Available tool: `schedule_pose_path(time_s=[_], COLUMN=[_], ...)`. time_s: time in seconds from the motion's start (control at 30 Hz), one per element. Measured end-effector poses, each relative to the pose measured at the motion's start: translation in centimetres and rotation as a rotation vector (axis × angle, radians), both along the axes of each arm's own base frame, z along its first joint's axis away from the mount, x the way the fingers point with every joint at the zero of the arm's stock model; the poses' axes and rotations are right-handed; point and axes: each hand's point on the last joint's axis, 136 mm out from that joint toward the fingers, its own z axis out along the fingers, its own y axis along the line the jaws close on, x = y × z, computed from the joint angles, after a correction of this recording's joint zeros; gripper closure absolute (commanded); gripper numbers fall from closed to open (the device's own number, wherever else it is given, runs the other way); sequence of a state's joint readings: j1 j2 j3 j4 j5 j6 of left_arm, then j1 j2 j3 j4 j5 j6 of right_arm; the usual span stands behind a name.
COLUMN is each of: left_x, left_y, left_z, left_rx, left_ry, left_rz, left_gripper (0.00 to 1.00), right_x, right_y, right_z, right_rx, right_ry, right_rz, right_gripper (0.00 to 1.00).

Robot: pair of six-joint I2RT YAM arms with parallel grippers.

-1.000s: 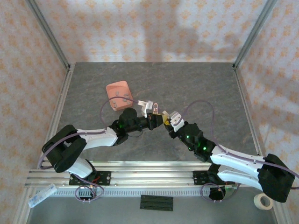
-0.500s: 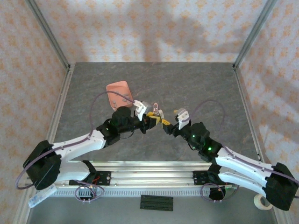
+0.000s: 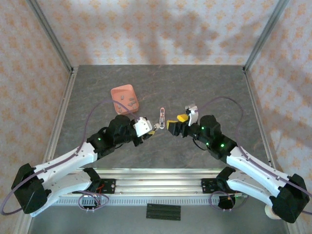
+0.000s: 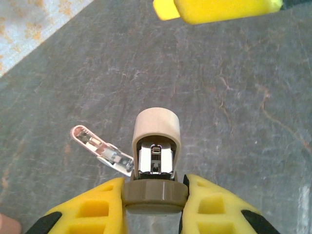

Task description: Load the staples into the stapler

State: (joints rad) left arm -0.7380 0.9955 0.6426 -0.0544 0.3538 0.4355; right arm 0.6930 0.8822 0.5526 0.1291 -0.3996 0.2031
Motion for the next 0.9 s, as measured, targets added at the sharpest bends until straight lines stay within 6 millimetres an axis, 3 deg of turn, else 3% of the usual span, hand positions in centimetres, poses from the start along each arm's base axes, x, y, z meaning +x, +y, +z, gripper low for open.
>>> schedule_pose_path(time_s=[0.37,0.7,0.9], left_x=[-1.0,-1.0,-0.9], left_y=[1.0,1.0,1.2], left_z=[-2.0,-1.9,-2.0], left_rx=[0.151,0.157,0.165], left_ry=[-0.025,-0.037,-0.036], left_rz=[-0.074,-0.082,-0.072], left_gripper=[0.95,0.95,0.94], right_x=[-1.1,-1.7,-2.2], right_y=[4.4,5.6,6.1], right_z=[-1.3,-4.6,-5.2], right_rx=[-0.019,-0.066,-0.07], right_ry=[0.223,0.356,0.386], right_rz=[0.22,0.281,0.314], right_gripper=[0.28,0.31,0.31])
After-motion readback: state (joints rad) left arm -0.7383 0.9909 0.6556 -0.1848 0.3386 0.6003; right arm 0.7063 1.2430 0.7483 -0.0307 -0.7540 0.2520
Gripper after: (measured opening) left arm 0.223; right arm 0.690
